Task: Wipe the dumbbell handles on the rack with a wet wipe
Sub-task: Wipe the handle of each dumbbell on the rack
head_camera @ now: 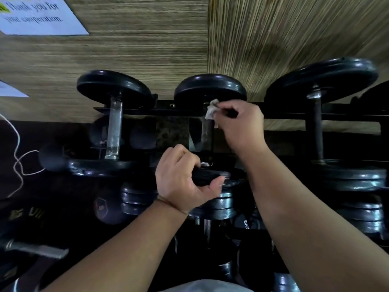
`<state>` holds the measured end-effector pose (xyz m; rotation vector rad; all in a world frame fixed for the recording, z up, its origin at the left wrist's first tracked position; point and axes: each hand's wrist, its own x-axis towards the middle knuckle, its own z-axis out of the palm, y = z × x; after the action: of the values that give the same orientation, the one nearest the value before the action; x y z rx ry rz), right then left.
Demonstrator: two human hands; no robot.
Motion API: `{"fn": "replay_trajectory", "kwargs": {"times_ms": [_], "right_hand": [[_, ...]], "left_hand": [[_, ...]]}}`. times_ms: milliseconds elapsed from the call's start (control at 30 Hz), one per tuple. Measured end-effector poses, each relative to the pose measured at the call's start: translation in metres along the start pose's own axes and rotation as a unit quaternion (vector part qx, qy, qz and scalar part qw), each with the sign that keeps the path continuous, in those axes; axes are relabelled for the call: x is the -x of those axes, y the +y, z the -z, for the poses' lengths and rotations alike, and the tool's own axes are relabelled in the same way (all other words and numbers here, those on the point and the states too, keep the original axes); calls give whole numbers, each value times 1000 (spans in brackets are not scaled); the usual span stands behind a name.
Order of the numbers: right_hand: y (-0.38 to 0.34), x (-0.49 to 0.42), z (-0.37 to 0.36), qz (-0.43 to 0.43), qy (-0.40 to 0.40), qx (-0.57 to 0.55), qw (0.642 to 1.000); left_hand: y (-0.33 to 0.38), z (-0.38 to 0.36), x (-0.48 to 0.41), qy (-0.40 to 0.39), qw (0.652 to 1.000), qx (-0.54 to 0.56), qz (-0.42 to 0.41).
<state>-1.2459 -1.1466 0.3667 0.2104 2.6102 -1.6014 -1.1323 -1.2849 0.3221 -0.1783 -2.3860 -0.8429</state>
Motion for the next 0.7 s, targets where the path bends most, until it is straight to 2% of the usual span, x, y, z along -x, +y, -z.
{"fn": "replay_trajectory", "kwargs": {"times_ms": [67, 133, 200, 233, 300, 433, 500, 567, 700], "right_hand": [[10, 12, 2, -28, -35, 0, 999], [18, 28, 14, -51, -111, -17, 992], [20, 40, 24, -36, -180, -6, 983], [18, 41, 26, -29, -187, -2, 982], [11, 37, 20, -18, -151, -4, 988], [-1, 6, 0, 68, -2, 67, 995], [-1, 0, -2, 98, 0, 91, 991], [5, 8, 4, 111, -34, 115, 987], [11, 31, 27, 129, -199, 138, 962]], "left_hand": [[-1, -1, 1, 4, 1000, 4, -1], [-1, -2, 1, 6, 1000, 5, -2], [-2, -2, 1, 9, 1000, 8, 0], [-3, -2, 1, 8, 1000, 13, 1], [-3, -1, 1, 8, 1000, 18, 0], [-3, -2, 1, 7, 1000, 15, -7], [-3, -2, 1, 8, 1000, 16, -6], [-3, -2, 1, 8, 1000, 19, -7], [-4, -4, 2, 10, 1000, 11, -9]]}}
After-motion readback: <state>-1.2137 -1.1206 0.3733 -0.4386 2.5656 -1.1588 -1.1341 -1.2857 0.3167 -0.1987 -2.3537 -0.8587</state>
